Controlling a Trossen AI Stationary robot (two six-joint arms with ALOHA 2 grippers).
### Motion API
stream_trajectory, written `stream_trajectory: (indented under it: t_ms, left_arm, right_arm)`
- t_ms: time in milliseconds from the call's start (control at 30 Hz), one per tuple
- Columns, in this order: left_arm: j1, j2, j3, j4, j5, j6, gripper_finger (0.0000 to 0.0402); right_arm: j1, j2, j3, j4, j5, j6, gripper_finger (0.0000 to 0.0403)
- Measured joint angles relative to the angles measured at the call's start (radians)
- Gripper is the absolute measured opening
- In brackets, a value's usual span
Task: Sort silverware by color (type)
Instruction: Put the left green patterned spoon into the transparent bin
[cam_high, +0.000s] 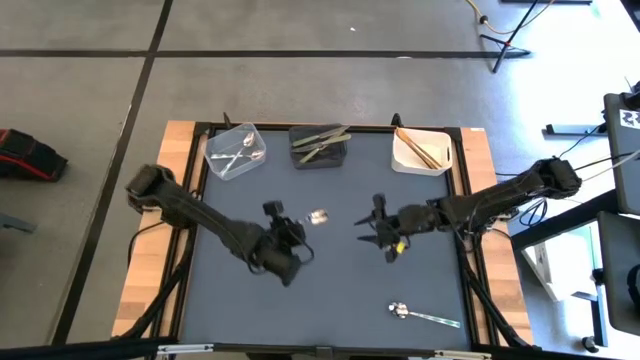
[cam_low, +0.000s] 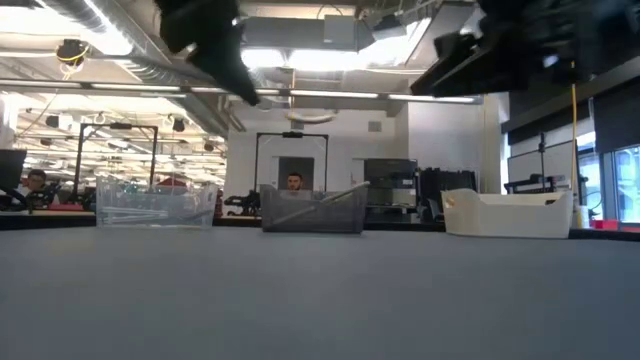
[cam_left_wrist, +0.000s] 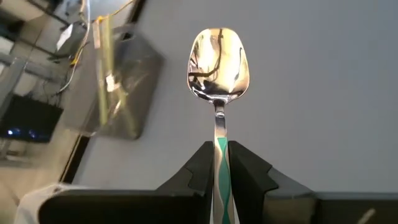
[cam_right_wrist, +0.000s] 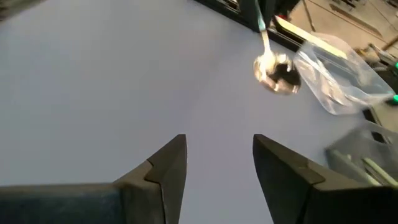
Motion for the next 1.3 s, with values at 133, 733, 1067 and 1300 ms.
stream_trajectory:
  t_ms: [133,733,1067,1300]
  left_arm:
    - [0.077,-0.192,-0.206,0.094,-0.010,0.002,0.0038]
    - [0.711,-0.715,-0.791,0.320,-0.047,0.197,0.0038]
    - [1.006,-0.684,-0.858,0.634,0.120,0.549,0.0038]
    - [1.122,-0.669,-0.858,0.649,0.228,0.649,0.0048]
  right_arm:
    - [-0.094,0.000,0.000,0.010,-0.014,-0.023,0.0175]
    - [-0.354,-0.001,0.000,0.131,-0.015,-0.051,0.0175]
    - [-0.400,-0.001,0.000,0.170,-0.015,-0.051,0.0175]
    - [-0.399,-0.001,0.000,0.176,-0.041,-0.051,0.0175]
